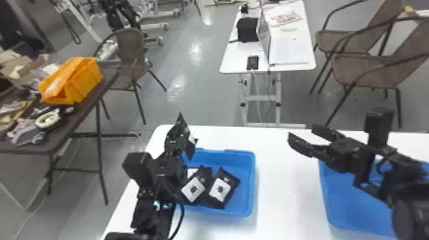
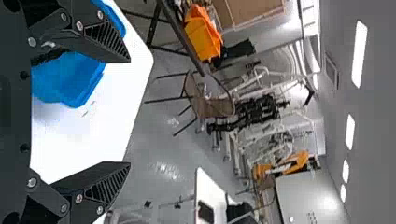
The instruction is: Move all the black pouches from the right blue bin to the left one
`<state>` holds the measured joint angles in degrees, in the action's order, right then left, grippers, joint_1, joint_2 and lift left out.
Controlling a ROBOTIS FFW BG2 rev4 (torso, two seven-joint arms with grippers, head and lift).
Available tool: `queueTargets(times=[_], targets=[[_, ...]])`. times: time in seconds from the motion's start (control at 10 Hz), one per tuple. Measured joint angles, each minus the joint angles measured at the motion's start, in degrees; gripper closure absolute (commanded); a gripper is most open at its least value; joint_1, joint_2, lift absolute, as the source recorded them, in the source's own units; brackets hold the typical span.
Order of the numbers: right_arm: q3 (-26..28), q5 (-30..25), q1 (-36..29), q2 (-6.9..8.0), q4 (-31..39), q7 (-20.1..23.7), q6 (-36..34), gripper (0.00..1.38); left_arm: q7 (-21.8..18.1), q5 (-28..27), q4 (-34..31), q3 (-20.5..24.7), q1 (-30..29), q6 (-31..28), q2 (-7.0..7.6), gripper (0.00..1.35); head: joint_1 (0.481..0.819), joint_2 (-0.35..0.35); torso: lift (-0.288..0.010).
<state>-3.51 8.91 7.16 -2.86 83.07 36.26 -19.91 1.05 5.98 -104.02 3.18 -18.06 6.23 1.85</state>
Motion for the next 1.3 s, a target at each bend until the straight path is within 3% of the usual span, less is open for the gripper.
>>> queueTargets(times=[0.2,0.5,0.6,0.7,0.8,0.9,1.1,1.3], targets=[[4.51,-0.56,-4.93,-0.71,1.40,0.04,0.06,0.26,-0.86,-2.06,5.75,0.00,-0.25,1.02,0.34,1.22,0.695,0.158,0.010],[6.39,-0.75,-8.46,-1.27,2.90,-1.10,1.68,0.26,-2.24,-5.63,10.68,0.15,0.66,-0.31,0.73,1.20,0.695,0.130,0.010],[6.48,-0.58,-8.87,-1.21,3.03,-1.24,1.87,0.26,-2.46,-5.83,11.30,0.19,0.91,-1.47,0.74,0.79,0.695,0.127,0.010],[6.50,-0.52,-8.97,-1.13,3.11,-1.27,2.10,0.26,-2.47,-4.73,11.64,0.42,0.84,-0.51,0.48,0.19,0.695,0.129,0.010],[6.51,-0.55,-9.07,-1.11,3.27,-1.32,2.47,0.26,-2.46,-3.07,11.66,0.58,0.57,2.39,0.16,0.00,0.695,0.131,0.010],[6.60,-0.64,-9.51,-1.10,3.81,-1.89,3.25,0.26,-2.46,-1.27,11.10,0.24,0.30,6.18,-0.05,0.04,0.695,0.129,0.010],[6.67,-2.16,-13.05,-0.91,9.22,-5.44,7.12,0.26,-2.01,0.61,6.00,-0.43,-1.69,12.21,-0.98,0.00,0.695,0.111,0.010],[7.42,-2.20,-20.60,0.64,17.32,-10.81,10.86,0.26,-3.19,2.67,-0.70,0.00,-6.90,11.68,-1.69,0.00,0.695,0.098,0.010]])
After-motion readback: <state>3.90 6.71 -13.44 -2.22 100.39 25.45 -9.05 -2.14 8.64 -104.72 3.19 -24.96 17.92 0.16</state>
